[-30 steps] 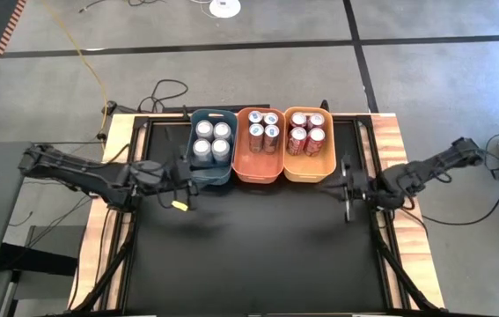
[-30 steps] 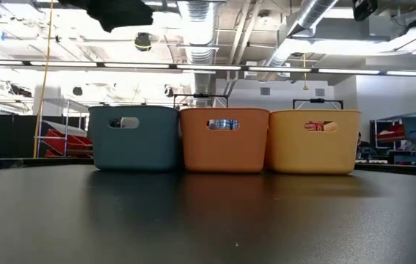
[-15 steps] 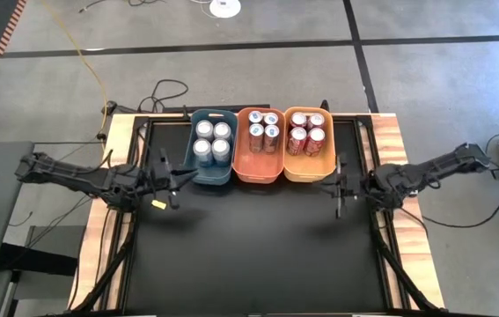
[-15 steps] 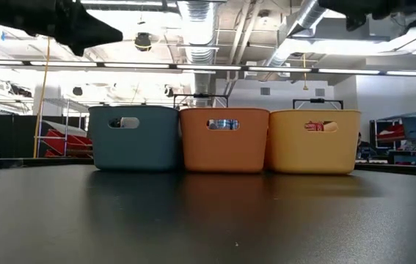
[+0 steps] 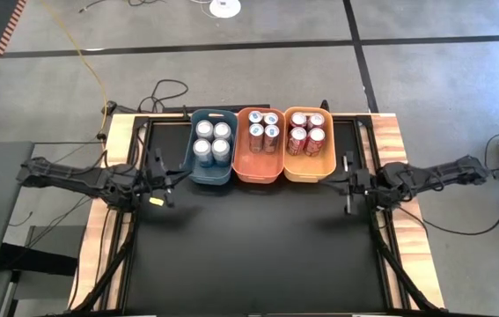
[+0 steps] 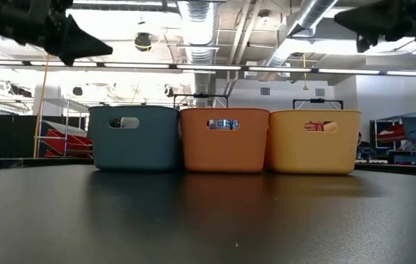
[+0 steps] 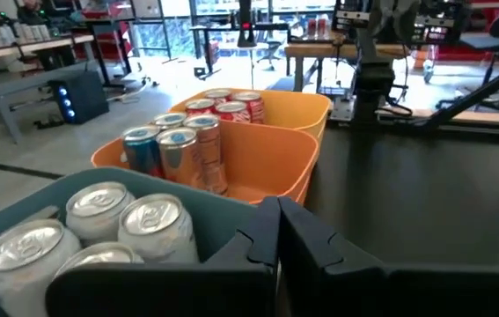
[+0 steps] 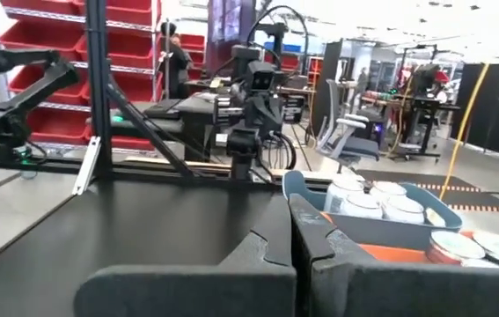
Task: Sort soda cans
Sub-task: Return to Home Position
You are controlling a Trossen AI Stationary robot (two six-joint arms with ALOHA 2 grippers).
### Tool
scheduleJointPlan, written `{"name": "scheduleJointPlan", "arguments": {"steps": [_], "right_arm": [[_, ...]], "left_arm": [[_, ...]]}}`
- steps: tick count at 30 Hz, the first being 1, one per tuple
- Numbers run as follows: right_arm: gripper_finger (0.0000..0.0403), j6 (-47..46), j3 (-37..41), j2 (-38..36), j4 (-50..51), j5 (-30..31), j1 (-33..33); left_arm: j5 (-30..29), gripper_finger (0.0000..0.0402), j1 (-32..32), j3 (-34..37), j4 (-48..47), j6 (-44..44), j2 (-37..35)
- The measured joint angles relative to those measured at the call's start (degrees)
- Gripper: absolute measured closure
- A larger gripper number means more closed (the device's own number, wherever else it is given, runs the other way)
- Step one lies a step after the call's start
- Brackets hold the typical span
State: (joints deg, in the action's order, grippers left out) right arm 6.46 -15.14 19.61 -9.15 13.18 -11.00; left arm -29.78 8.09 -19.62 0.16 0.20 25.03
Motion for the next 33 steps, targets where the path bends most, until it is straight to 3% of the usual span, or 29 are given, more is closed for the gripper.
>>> {"name": "scheduleJointPlan", "arguments": {"steps": [13,16,20,27,33], "right_arm": [[0.0403,-3.91,2.82,-0.53,-0.41,-1.71,4.48],[0.0403,-4.14,4.98,-0.61,-6.82,-7.14,5.63],[0.0403,-6.52,6.38,-0.55,-6.40,-8.04,7.30],[0.0403,-6.55,6.74,-0.53,-5.17,-8.05,8.39],[0.0403,-6.51,11.10,-0.94,-10.29,-8.62,8.93]], "left_arm": [[2.60,0.0401,-1.15,7.09,-2.27,-2.37,-15.43],[2.57,0.0401,-1.13,7.89,-4.79,-2.09,-19.35],[2.60,0.0401,-1.13,7.99,-7.93,-2.16,-23.36],[2.60,0.0401,-1.13,9.21,-9.63,-3.54,-24.92],[2.55,0.0401,-1.13,10.21,-9.39,-4.35,-24.88]]}}
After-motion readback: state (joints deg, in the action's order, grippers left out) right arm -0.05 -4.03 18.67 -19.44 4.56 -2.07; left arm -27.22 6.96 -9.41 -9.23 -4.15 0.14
